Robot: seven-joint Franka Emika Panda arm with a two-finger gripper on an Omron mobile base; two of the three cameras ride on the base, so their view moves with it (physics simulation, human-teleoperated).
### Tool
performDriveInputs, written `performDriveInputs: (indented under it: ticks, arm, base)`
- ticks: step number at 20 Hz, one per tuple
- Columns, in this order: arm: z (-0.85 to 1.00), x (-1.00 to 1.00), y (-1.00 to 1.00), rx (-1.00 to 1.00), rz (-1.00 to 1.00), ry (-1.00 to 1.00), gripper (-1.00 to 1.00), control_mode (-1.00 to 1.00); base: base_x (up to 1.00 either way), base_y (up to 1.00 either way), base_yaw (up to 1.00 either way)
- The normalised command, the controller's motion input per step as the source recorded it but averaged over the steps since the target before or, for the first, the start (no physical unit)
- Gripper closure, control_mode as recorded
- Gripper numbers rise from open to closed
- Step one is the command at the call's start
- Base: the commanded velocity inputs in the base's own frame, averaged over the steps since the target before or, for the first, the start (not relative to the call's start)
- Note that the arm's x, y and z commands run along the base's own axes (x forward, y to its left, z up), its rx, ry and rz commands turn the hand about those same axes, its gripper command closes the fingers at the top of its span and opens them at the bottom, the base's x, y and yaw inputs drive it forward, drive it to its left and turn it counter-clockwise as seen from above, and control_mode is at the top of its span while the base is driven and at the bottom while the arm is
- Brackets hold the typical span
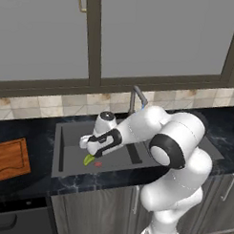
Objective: Pick the mango from the sink and place it on the cutting board to airdry. Then turn off the sink faucet.
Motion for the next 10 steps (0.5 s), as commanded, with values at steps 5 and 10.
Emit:
performDriveInputs:
  ticks: [5, 10]
  arm:
    - [-0.23, 0.22, 0.12, 0.0, 0.0, 0.0, -1.0, -1.0]
    - [-0.18, 0.21, 0.11, 0.0, -0.03, 0.0, -1.0, -1.0]
  base:
    - [0.0, 0.0, 0.0]
    - [0.0, 0.0, 0.0]
